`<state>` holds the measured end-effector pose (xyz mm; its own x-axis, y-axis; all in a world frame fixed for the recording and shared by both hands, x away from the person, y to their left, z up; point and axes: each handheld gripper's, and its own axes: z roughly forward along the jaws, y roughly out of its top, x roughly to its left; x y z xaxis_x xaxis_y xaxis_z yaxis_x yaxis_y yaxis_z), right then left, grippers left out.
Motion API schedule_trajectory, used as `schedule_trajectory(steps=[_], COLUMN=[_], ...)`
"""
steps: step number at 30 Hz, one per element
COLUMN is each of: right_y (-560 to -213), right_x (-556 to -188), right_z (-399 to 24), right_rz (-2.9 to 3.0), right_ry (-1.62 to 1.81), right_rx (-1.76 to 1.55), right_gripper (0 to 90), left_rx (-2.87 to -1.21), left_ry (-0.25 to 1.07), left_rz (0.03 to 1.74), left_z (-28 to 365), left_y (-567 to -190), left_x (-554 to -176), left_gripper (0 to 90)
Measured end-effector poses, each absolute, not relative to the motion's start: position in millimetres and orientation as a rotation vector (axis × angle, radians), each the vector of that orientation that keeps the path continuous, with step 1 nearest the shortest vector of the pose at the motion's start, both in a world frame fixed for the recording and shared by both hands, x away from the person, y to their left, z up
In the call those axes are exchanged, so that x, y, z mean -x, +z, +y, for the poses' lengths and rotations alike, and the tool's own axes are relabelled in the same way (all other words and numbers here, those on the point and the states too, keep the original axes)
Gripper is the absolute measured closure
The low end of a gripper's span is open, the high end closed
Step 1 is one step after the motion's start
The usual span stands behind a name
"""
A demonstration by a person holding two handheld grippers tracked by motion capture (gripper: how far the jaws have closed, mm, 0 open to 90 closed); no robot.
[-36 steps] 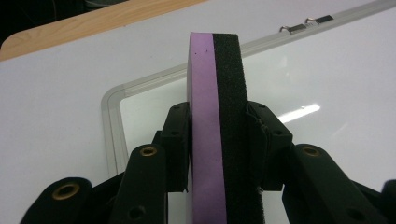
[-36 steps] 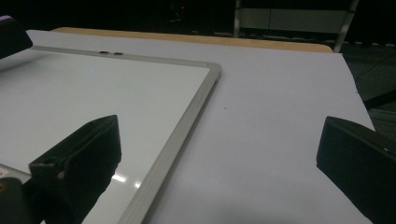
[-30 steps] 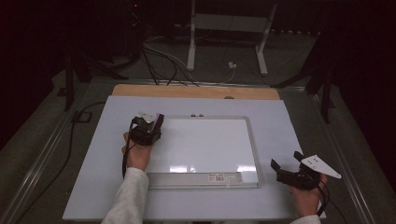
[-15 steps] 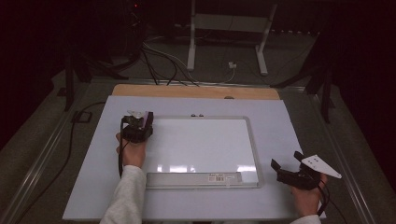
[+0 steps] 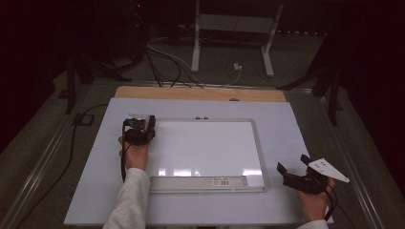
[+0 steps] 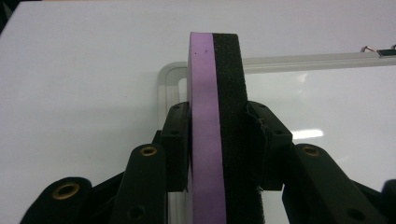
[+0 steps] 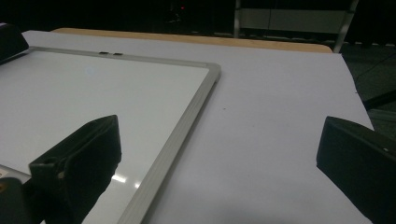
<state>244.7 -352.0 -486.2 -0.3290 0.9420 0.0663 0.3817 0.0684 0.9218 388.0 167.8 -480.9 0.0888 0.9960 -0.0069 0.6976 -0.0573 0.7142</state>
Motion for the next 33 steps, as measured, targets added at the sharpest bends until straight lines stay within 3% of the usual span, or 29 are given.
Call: schedule_trajectory(steps=[16, 22, 33], right_y=[-485.9, -486.0, -484.6], right_x=[-244.3, -244.3, -242.2], right_z=[-352.5, -353.0, -348.7], right_rz=[1.769, 1.768, 1.78], right_ry=[1.246, 1.247, 1.254], right_rx=[-1.317, -1.318, -1.303], right_gripper=[0.3, 0.3, 0.3], left_rx=[-1.754, -1.763, -1.715], left_ry=[0.654, 0.64, 0.581], left_rz=[1.701, 1.678, 1.36], left_z=[171.2, 170.5, 183.9], left_y=[-487.1, -489.3, -452.6], left_x=[-393.3, -392.5, -354.1], left_gripper=[63.0, 31.0, 1.5])
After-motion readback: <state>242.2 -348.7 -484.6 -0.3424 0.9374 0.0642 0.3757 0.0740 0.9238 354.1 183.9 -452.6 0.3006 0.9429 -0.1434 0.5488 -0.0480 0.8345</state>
